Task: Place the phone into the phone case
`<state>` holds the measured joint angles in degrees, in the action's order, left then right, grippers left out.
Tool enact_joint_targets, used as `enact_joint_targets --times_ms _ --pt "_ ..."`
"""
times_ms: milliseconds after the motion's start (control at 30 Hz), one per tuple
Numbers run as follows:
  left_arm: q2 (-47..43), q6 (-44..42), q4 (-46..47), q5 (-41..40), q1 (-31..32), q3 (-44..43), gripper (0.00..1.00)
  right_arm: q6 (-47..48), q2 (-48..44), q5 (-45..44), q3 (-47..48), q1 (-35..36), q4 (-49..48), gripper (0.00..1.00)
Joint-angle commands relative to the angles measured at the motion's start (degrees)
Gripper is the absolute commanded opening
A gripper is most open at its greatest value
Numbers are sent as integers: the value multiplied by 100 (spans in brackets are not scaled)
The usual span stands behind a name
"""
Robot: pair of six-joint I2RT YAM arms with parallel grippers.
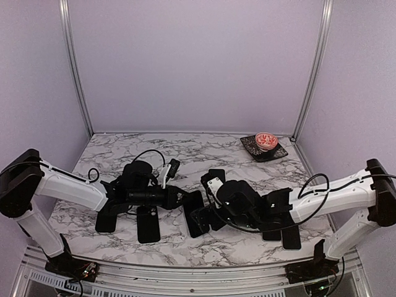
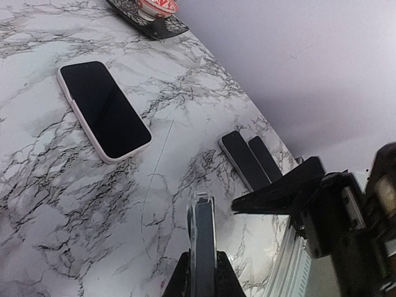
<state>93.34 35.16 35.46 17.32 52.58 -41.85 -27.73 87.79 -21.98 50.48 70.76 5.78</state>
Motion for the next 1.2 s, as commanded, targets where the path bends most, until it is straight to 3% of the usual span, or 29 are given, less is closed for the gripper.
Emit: enact_joint_targets --times_ms 0,167,300,567,633,867,1033,1133,1167 --pt "-696 -1039 -272 -89 24 44 0 844 -1179 828 -474 -178 -900 99" --pt "-1716 -2190 -655 335 29 -75 0 1660 -2217 2726 -1009 -682 -1527 99" --pt "-2395 -2770 -933 1049 33 -106 0 2303 -2300 2934 -912 -696 -1506 99" --pt "-2960 -2921 -994 1843 33 -125 0 3027 -1566 3645 -154 -695 -1386 90" --pt "-3022 -2919 -989 1947 33 -162 0 3084 -1441 3797 -75 -695 -1392 80" --pt "-3131 -2922 -991 2109 42 -330 0 3157 -1221 4393 100 -695 -1551 1" --pt "-3080 -2876 -991 2065 51 -397 0 3040 -1241 4432 185 -695 -1624 0" --pt "-3157 -2966 -989 1748 51 -300 70 2932 -1457 4341 180 -719 -1762 0" --pt "-3213 -3059 -989 1611 51 -225 82 2888 -1554 4353 181 -733 -1849 0"
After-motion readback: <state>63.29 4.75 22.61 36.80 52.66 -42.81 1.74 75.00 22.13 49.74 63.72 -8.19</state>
